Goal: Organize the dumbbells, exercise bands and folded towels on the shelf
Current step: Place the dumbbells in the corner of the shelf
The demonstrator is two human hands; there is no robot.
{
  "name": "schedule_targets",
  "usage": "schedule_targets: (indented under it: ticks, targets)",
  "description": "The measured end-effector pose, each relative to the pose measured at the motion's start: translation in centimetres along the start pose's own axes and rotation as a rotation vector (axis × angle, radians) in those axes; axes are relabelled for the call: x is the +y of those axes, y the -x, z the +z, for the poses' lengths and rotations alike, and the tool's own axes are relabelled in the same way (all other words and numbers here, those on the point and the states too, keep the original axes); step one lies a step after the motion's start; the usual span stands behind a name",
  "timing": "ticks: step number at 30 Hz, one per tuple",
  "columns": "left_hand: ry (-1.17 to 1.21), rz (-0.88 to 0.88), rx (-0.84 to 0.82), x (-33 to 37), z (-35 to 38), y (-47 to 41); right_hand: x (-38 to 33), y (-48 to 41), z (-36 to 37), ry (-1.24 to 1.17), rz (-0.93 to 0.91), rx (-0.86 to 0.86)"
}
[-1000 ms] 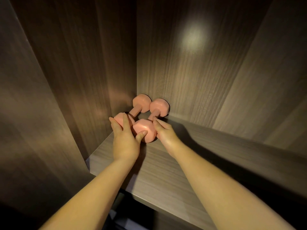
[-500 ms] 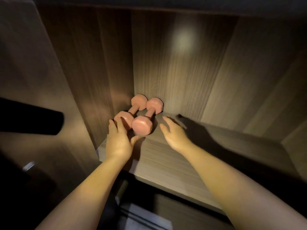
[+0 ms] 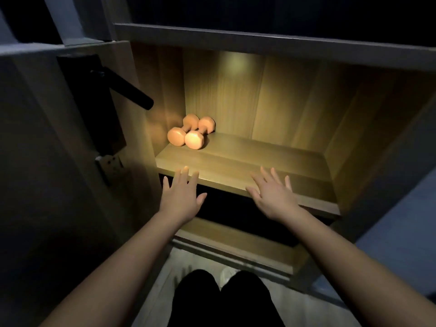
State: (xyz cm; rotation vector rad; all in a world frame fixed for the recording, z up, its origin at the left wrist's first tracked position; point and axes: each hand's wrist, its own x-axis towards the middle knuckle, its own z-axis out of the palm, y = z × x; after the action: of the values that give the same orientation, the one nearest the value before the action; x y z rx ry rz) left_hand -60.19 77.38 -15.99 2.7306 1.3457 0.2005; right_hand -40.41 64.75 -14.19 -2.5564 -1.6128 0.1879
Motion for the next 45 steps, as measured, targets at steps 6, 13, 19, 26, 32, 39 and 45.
schedule_targets:
  ticks: [6,13,19,26,32,39,45]
  targets:
    - [0.037,0.079,0.054,3.3,-0.8,5.1,0.9,5.6,0.1,0.062,-0.024,0.103]
    - [0.079,0.094,0.078,3.7,-0.9,2.2,1.6,2.5,-0.4,0.055,-0.041,0.109]
    - [0.071,0.082,-0.032,2.7,-0.6,-4.1,2.1,-4.0,0.0,0.043,-0.054,-0.030]
    - [0.051,0.066,-0.198,3.9,-8.5,-7.5,0.4,-7.3,-7.6,0.024,-0.076,-0.227]
    - [0.186,0.063,-0.323,5.6,-16.5,-6.4,-1.5,-5.4,-15.8,0.010,-0.102,-0.294]
    - [0.214,0.125,-0.363,6.1,-20.0,-5.9,-2.4,-2.3,-19.9,-0.063,-0.043,-0.274]
    - [0.190,0.249,-0.389,7.7,-20.4,-6.3,-1.2,-0.1,-20.0,-0.090,0.056,-0.244]
